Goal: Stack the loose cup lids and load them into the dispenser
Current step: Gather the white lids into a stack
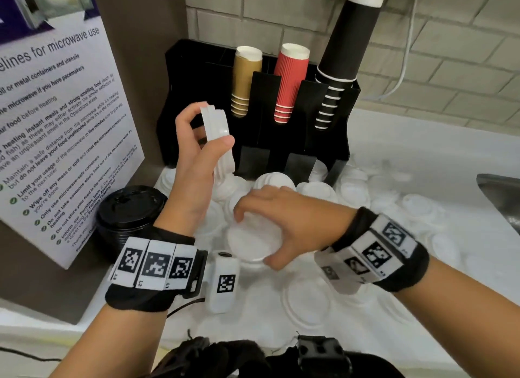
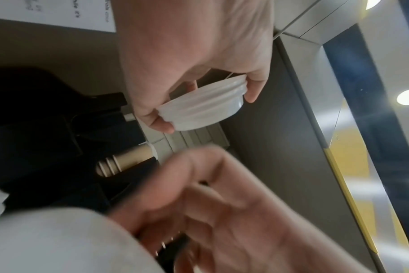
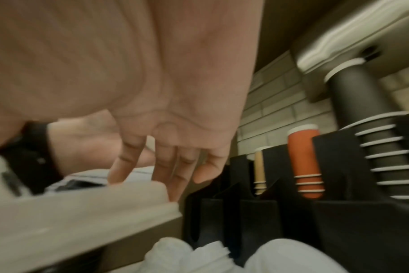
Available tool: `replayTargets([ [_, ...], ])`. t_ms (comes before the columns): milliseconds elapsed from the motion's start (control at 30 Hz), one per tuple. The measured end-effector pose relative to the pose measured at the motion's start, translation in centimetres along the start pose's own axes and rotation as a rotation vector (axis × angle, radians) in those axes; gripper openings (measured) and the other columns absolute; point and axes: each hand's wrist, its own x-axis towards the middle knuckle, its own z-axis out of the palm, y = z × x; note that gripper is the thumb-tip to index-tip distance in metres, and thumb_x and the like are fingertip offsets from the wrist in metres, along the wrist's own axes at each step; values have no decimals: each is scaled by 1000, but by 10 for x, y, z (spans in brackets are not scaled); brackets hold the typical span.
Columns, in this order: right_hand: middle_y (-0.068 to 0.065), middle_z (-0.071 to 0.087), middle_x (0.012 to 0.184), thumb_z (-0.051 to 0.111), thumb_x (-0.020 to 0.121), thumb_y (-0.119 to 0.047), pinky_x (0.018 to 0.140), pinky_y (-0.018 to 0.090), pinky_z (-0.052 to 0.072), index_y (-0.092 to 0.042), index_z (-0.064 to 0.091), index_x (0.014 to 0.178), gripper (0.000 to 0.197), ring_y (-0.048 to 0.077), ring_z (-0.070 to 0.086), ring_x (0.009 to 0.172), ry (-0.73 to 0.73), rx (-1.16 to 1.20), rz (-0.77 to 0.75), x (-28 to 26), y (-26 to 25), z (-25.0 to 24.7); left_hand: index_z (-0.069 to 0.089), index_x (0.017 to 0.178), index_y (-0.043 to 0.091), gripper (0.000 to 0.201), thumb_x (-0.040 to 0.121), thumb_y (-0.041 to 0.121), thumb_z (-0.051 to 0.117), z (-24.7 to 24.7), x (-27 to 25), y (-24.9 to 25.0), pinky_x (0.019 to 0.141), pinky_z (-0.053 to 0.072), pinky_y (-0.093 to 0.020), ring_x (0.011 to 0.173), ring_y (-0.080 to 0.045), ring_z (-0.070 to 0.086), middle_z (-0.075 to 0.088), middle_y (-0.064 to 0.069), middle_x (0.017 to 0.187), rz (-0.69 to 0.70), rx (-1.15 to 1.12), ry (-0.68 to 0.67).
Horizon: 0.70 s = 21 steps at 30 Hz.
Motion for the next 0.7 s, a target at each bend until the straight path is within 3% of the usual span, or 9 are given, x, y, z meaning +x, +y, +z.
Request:
replayTargets([
  [100,-3,48,119,81,65,-28,93,36,44,-26,42,129,75,17,46,111,149,141,90,-16,19,-13,40,127,32,60,70,40,60,0,2,1,93,42,-37,108,-17,44,49,8,111,12,-22,-4],
  [167,-4,47,118,81,69,-24,87,27,47,-28,41,133,75,11,49,107,312,239,121,-22,29,-22,45,125,32,58,70,43,60,2,0,-2,88,40,-32,103,-17,45,48,3,110,-33,-28,-36],
  [233,-3,50,113,79,72,-18,79,32,54,-31,42,131,71,14,55,99,495,411,123,-23,33,-29,48,128,30,61,70,45,60,5,-4,-7,86,41,-28,102,-14,49,50,2,112,-114,-48,-109],
  [300,-2,53,109,75,74,-14,77,35,57,-34,43,129,66,17,60,95,603,617,84,-22,30,-31,50,132,32,61,73,47,59,9,-9,-13,90,45,-29,112,-13,55,57,2,123,-204,-77,-194],
  [400,-3,54,111,73,73,-10,80,32,57,-33,43,126,65,15,62,96,609,701,26,-14,24,-28,44,140,30,66,78,49,56,13,-13,-18,91,51,-30,124,-18,57,55,-3,140,-278,-113,-257],
  [700,0,51,119,79,71,-9,81,37,59,-22,45,129,68,15,61,102,616,678,-8,-4,18,-21,33,147,26,76,79,53,54,21,-14,-23,106,45,-48,131,-24,52,49,-7,145,-272,-142,-213],
])
